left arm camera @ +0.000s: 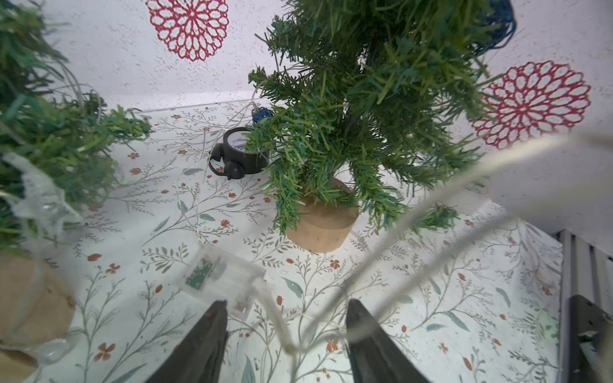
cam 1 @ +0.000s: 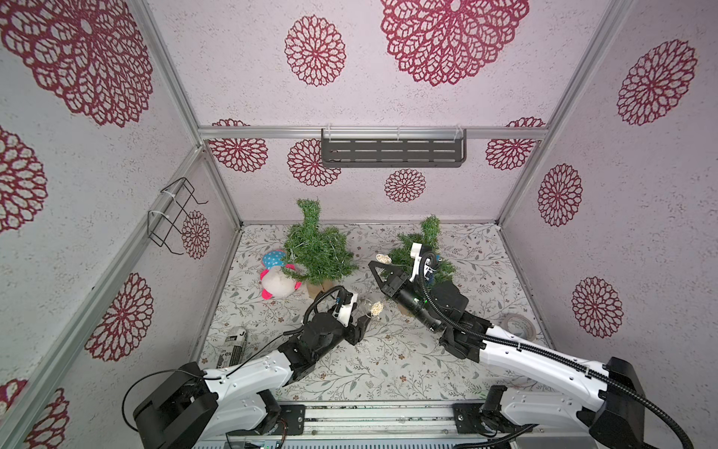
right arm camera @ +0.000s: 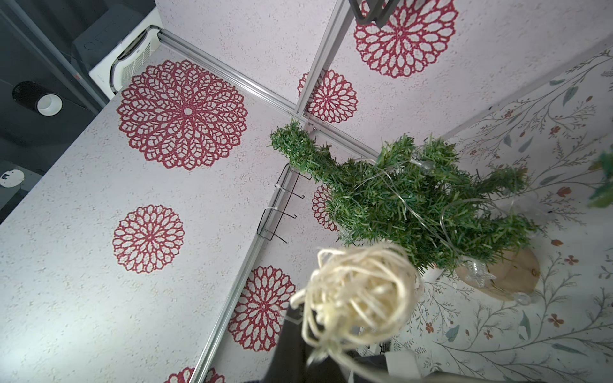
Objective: Wrap string light around the christmas tree
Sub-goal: Wrap the light string around the Christmas tree.
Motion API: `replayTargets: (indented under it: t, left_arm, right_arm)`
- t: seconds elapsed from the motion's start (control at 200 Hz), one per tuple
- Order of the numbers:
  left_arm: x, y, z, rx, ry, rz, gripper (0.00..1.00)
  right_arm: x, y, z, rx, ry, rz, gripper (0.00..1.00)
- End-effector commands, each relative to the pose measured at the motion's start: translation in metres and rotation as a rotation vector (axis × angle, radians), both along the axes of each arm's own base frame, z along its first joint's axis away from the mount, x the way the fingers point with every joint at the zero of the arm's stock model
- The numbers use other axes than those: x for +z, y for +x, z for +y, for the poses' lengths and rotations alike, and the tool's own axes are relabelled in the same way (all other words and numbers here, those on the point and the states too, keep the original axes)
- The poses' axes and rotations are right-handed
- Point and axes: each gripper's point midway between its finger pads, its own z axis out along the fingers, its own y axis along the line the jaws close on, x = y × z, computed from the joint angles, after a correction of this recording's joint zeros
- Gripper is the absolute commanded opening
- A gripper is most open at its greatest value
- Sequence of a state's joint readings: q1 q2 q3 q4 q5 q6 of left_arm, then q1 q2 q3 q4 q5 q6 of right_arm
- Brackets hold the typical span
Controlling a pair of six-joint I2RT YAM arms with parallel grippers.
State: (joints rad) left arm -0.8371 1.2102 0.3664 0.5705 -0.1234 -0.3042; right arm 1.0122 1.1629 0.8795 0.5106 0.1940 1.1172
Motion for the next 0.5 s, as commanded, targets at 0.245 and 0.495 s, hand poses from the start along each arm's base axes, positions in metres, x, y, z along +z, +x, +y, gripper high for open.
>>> replayTargets:
  t: [0.245,0.495]
  left_arm:
    - [0.012,0.007,0.015,0.059,-0.003,0.0,0.0]
    - [0.056,-0.007,0.077,0.267,0.11,0.12,0.0]
  right_arm:
    - [0.017,-0.004,-0.014,-0.018,0.033,-0.056,0.0]
    - [-0.063,-0.007,-0.023,-0.03,-0.127,0.081,0.17]
